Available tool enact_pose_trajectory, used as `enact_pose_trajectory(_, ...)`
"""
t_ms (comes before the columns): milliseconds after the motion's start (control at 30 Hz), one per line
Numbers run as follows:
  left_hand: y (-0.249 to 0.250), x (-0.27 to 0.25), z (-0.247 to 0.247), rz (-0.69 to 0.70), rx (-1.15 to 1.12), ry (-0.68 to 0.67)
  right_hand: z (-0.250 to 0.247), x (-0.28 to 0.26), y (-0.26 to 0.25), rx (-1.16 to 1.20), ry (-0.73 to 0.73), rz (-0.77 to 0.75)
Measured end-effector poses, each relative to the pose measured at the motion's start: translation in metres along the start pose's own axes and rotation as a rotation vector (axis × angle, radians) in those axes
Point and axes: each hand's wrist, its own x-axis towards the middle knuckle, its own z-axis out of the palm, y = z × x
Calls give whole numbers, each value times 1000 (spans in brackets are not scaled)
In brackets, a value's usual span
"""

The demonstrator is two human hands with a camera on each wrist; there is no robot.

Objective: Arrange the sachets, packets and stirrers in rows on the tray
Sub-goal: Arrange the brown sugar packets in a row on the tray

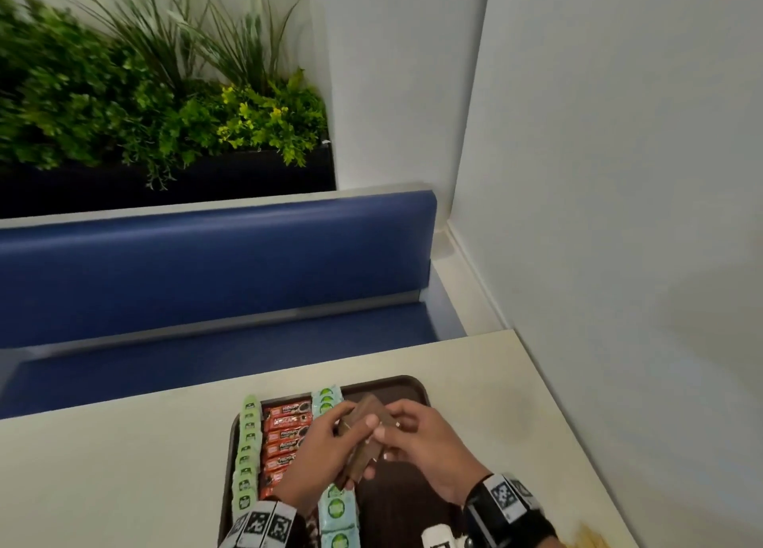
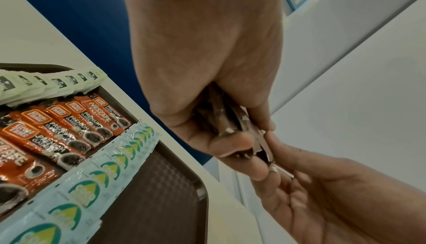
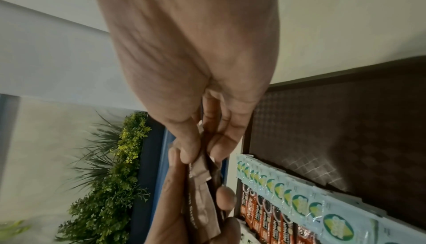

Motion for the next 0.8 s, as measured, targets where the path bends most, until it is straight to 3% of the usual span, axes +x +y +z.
enact_pose_trajectory(367,6,-6,-22,60,-180,156,21,12,-10,230,46,65)
enact_pose_trajectory(533,9,-15,-29,65,-182,162,29,6,-16,82,2,24)
enact_pose_trajectory(667,9,-20,-38,81,-214,182,32,4,-23,96,-10,11)
enact_pose_trajectory(800,8,-26,-47,103,-209,174,31,2,-30,-6,36,-21)
